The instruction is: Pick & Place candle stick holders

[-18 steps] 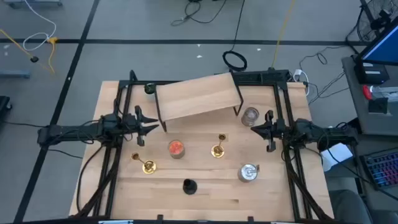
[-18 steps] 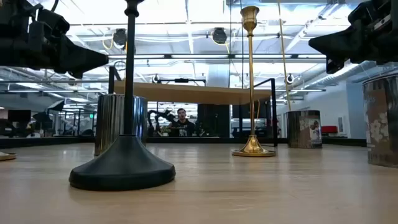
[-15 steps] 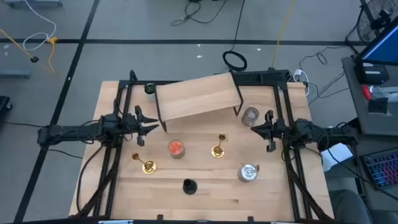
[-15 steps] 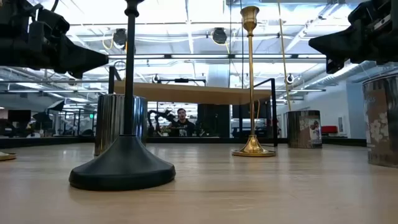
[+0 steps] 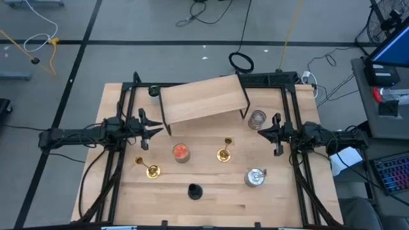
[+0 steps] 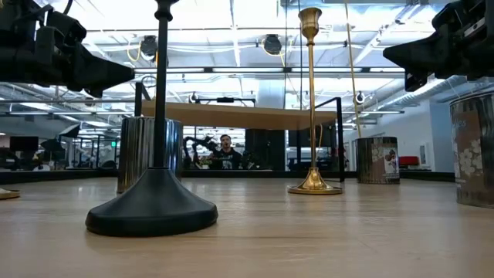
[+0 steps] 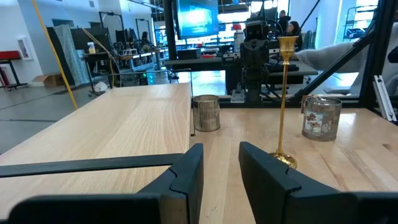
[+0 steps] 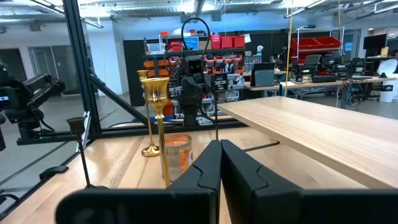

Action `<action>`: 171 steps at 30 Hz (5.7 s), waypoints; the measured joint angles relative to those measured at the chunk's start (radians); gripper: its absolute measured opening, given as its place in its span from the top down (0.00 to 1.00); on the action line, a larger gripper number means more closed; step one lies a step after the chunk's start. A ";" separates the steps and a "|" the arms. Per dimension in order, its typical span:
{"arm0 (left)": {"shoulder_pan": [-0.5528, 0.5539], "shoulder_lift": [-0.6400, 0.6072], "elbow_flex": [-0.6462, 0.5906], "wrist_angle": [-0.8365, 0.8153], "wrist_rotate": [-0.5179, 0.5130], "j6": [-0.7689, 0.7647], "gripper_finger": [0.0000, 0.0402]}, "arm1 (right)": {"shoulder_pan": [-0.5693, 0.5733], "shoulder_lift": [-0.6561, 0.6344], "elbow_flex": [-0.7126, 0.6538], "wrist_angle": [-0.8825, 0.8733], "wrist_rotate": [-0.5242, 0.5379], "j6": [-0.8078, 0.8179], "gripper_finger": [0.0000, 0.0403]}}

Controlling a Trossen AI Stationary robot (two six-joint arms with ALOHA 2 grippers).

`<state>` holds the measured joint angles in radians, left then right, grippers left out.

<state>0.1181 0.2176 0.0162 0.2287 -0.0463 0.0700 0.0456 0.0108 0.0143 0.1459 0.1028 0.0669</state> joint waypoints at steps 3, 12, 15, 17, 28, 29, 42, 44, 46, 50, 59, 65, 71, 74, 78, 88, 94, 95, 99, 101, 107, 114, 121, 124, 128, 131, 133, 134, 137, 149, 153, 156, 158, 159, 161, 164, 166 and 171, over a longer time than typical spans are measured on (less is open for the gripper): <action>0.000 0.000 0.000 0.000 0.000 0.000 0.73 | 0.000 0.000 0.000 0.000 0.000 0.000 0.99; 0.000 0.000 0.000 0.000 0.000 0.000 0.73 | 0.000 0.000 0.000 0.000 0.000 0.000 0.99; 0.000 0.000 0.000 0.000 0.000 0.000 0.73 | 0.000 0.000 0.000 0.000 0.000 0.000 0.99; 0.000 0.000 0.000 0.000 0.000 0.000 0.73 | 0.000 0.000 0.000 0.000 0.000 0.000 0.99; 0.000 0.000 0.000 0.000 0.000 0.000 0.73 | 0.000 0.000 0.000 0.000 0.000 0.000 0.99; 0.000 0.000 0.000 0.000 0.000 0.000 0.73 | 0.000 0.000 0.000 0.000 0.000 0.000 0.99; 0.000 0.000 0.000 0.000 0.000 0.000 0.73 | 0.000 0.000 0.000 0.000 0.000 0.000 0.99; 0.000 0.000 0.000 0.000 0.000 0.000 0.73 | 0.000 0.000 0.000 0.000 0.000 0.000 0.99; 0.000 0.000 0.000 0.000 0.000 0.000 0.73 | 0.000 0.000 0.000 0.000 0.000 0.000 0.99; 0.000 0.000 0.000 0.000 0.000 0.000 0.73 | 0.000 0.000 0.000 0.000 0.000 0.000 0.99; 0.000 0.000 0.000 0.000 0.000 0.000 0.73 | 0.000 0.000 0.000 0.000 0.000 0.000 0.99; 0.000 0.000 0.000 0.000 0.000 0.000 0.73 | 0.000 0.000 0.000 0.000 0.000 0.000 0.99; 0.000 0.000 0.000 0.000 0.000 0.000 0.73 | 0.000 0.000 0.000 0.000 0.000 0.000 0.99; 0.000 0.000 0.000 0.000 0.000 0.000 0.73 | 0.000 0.000 0.000 0.000 0.000 0.000 0.99; 0.000 0.000 0.000 0.000 0.000 0.000 0.73 | 0.000 0.000 0.000 0.000 0.000 0.000 0.99; 0.000 0.000 0.000 0.000 0.000 0.000 0.73 | 0.000 0.000 0.000 0.000 0.000 0.000 0.99; 0.000 0.000 0.000 0.000 0.000 0.000 0.73 | 0.000 0.000 0.000 0.000 0.000 0.000 0.99; 0.000 0.000 0.000 0.000 0.000 0.000 0.73 | 0.000 0.000 0.000 0.000 0.000 0.000 0.99; 0.000 0.000 0.000 0.000 0.000 0.000 0.73 | 0.000 0.000 0.000 0.000 0.000 0.000 0.99; 0.000 0.000 0.000 0.000 0.000 0.000 0.73 | 0.000 0.000 0.000 0.000 0.000 0.000 0.99; 0.000 0.000 0.000 0.000 0.000 0.000 0.73 | 0.000 0.000 0.000 0.000 0.000 0.000 0.99; 0.000 0.000 0.000 0.000 0.000 0.000 0.73 | 0.000 0.000 0.000 0.000 0.000 0.000 0.99; 0.000 0.000 0.000 0.000 0.000 0.000 0.73 | 0.000 0.000 0.000 0.000 0.000 0.000 0.99; 0.000 0.000 0.000 0.000 0.000 0.000 0.73 | 0.000 0.000 0.000 0.000 0.000 0.000 0.99; 0.000 0.000 0.000 0.000 0.000 0.000 0.73 | 0.000 0.000 0.000 0.000 0.000 0.000 0.99; 0.000 0.000 0.000 0.000 0.000 0.000 0.73 | 0.000 0.000 0.000 0.000 0.000 0.000 0.99; 0.000 0.000 0.000 0.000 0.000 0.000 0.73 | 0.000 0.000 0.000 0.000 0.000 0.000 0.99; 0.000 0.000 0.000 0.000 0.000 0.000 0.73 | 0.000 0.000 0.000 0.000 0.000 0.000 0.99; 0.000 0.000 0.000 0.000 0.000 0.000 0.73 | 0.000 0.000 0.000 -0.011 -0.003 0.095 0.99; 0.000 0.000 0.000 0.000 0.000 0.000 0.73 | 0.001 0.000 0.000 0.000 -0.001 0.209 0.99; 0.000 0.000 0.000 0.000 0.000 0.000 0.73 | 0.001 0.000 0.000 0.000 0.000 0.209 0.99; 0.000 0.000 0.000 0.000 0.000 0.000 0.73 | 0.001 0.000 0.000 0.000 0.000 0.209 0.99; 0.000 0.000 0.000 0.000 0.000 0.000 0.73 | 0.001 0.000 0.000 0.000 0.000 0.209 0.99; 0.000 0.000 0.000 0.000 0.000 0.000 0.73 | 0.001 0.000 0.000 0.000 0.000 0.209 0.99; 0.000 0.000 0.000 0.001 0.000 0.003 0.73 | 0.001 0.000 0.000 0.000 0.000 0.206 0.99; 0.000 0.000 0.000 0.002 0.000 0.003 0.73 | 0.001 0.000 0.000 0.003 0.002 0.128 0.99; 0.000 0.000 0.000 0.002 0.000 0.003 0.73 | 0.001 0.000 0.000 0.031 0.006 0.039 0.99; 0.000 0.000 0.000 0.002 0.000 0.003 0.73 | 0.000 0.000 0.000 0.176 0.001 -0.082 0.99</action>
<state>0.1183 0.2173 0.0162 0.2305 -0.0463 0.0732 0.0460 0.0106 0.0139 0.3222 0.1043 -0.0154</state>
